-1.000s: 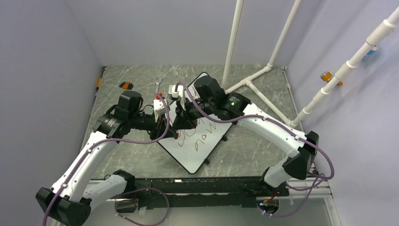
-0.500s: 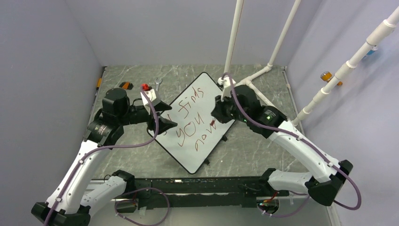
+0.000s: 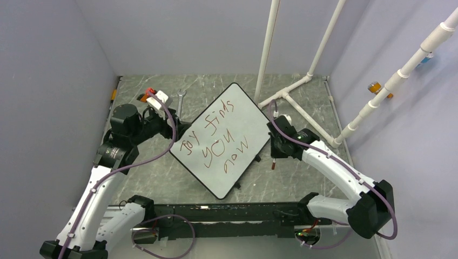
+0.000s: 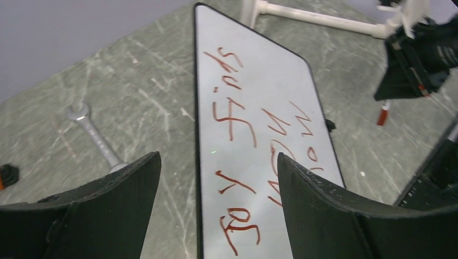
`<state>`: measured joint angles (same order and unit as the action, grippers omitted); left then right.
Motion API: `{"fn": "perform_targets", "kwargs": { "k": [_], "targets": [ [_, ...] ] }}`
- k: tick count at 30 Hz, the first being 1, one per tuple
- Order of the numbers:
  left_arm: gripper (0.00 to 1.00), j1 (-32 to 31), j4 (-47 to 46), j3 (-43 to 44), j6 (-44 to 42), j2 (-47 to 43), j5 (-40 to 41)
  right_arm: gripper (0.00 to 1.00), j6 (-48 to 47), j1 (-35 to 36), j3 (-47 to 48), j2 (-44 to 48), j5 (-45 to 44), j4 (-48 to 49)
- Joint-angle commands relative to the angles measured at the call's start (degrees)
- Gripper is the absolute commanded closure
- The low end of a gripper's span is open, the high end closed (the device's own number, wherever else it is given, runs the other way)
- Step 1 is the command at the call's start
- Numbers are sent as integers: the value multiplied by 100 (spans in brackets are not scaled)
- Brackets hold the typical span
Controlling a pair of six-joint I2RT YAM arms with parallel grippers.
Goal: Write a sentence on the whiteboard
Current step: Place the whiteboard marker at the center of the board.
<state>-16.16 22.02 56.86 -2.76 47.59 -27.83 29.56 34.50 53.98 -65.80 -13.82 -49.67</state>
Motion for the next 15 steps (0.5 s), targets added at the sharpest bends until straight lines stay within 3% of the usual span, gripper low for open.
{"fn": "perform_targets", "kwargs": {
  "k": [1,7,15],
  "targets": [
    [18,65,-93,-13,192,-104,1075,100,191,-369,-328,-108,68,291],
    [18,151,-145,-167,496,-379,2136,100,246,-555,-527,-79,-55,462],
    [18,166,-415,-406,515,-748,2382,97,305,-605,-476,-204,-225,370]
  ]
}}
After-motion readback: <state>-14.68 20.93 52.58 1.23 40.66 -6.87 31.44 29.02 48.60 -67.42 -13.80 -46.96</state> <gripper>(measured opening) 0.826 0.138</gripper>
